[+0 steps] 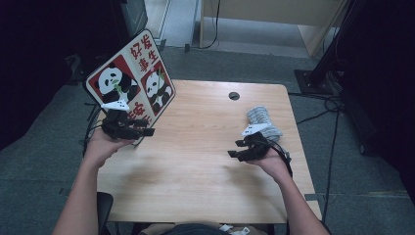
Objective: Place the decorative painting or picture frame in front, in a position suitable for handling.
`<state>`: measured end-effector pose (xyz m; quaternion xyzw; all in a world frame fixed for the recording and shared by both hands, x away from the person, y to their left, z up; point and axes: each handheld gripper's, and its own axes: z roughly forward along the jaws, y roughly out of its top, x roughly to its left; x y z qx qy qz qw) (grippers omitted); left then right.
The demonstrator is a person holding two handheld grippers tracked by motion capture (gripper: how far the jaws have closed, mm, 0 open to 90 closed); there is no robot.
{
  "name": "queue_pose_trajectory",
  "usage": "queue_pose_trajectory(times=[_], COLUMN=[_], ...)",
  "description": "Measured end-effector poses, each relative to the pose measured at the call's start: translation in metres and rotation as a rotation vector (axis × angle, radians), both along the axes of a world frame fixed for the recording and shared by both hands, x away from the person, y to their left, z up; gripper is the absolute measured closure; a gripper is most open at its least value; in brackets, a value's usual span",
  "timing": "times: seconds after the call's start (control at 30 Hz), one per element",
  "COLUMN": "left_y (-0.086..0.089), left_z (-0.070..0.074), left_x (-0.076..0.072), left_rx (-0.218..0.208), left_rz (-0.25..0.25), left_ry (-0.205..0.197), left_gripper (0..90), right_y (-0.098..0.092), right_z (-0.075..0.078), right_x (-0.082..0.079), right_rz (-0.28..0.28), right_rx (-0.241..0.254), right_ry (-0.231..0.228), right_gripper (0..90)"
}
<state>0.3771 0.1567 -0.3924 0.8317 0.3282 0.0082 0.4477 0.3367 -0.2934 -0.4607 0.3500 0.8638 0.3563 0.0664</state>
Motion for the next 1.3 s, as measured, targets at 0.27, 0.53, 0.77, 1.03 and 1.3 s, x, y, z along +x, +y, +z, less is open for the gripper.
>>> queue_pose_trajectory(times=[0.27,0.53,0.77,1.03,1.3], left_y=[0.011,0.024,0.041,0.058,0.073], left_z=[0.002,0.003,0.006,0.009,0.012], left_x=[-0.003,-0.008,-0.015,-0.019,-0.024], left_rx=[-0.006,-0.012,-0.019,-0.037,-0.036], left_rz=[0.022,0.051,0.084,0.112,0.152], left_ry=[0.001,0.001,-0.014,-0.027,-0.016], left_gripper=[41.5,41.9,44.2,48.7,52.4], right_y=[0.0,0.002,0.005,0.006,0.006], right_z=[0.002,0.002,0.002,0.002,0.001], right_x=[0.001,0.004,0.006,0.006,0.007], right_rz=[-0.002,0.008,0.013,0.019,0.022], right_rx=[0.004,0.007,0.002,0.0,-0.004], right_ry=[-0.004,-0.004,0.001,0.003,0.002], right_gripper=[42.8,42.8,42.7,42.6,42.4])
